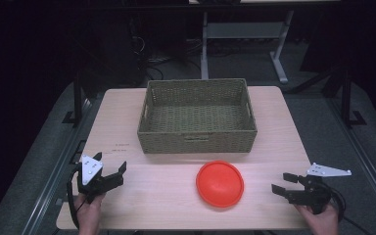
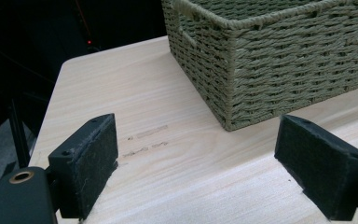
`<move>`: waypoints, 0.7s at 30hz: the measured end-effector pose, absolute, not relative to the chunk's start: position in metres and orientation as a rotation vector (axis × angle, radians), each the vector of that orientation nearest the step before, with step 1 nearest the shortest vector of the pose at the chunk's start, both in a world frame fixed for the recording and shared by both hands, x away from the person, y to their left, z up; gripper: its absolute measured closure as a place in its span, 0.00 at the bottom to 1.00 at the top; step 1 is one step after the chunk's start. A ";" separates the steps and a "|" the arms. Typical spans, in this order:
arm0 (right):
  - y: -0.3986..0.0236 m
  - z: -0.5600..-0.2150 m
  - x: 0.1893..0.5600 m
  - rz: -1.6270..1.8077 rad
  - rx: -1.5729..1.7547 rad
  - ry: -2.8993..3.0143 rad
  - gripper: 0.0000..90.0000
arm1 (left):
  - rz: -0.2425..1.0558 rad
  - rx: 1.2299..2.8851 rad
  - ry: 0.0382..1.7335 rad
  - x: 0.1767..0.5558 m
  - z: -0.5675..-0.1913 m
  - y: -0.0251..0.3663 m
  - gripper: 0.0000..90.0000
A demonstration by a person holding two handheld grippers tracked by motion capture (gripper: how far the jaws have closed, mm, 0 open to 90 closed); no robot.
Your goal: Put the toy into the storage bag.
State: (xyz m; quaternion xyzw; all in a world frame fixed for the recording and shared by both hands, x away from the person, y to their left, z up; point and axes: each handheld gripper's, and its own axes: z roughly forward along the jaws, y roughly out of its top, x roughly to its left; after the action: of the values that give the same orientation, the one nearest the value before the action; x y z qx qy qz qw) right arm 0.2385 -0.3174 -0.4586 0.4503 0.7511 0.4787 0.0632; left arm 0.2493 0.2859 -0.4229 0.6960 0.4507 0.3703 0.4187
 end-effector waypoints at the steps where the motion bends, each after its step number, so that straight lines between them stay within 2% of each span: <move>1: -0.317 -0.459 0.238 1.446 1.360 2.269 0.22 | 0.929 1.746 1.130 0.249 -0.423 0.286 0.14; 10: -0.309 -0.456 0.239 1.440 1.341 2.312 0.22 | 0.915 1.693 1.168 0.245 -0.421 0.293 0.14; 21: -0.290 -0.455 0.244 1.477 1.292 2.365 0.21 | 0.912 1.715 1.147 0.247 -0.423 0.290 0.14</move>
State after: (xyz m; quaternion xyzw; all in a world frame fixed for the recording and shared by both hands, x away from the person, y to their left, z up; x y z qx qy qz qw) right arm 0.2436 -0.2899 -0.4551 0.4201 0.7691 0.4804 0.0344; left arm 0.2474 0.2899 -0.4226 0.6870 0.4593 0.3651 0.4287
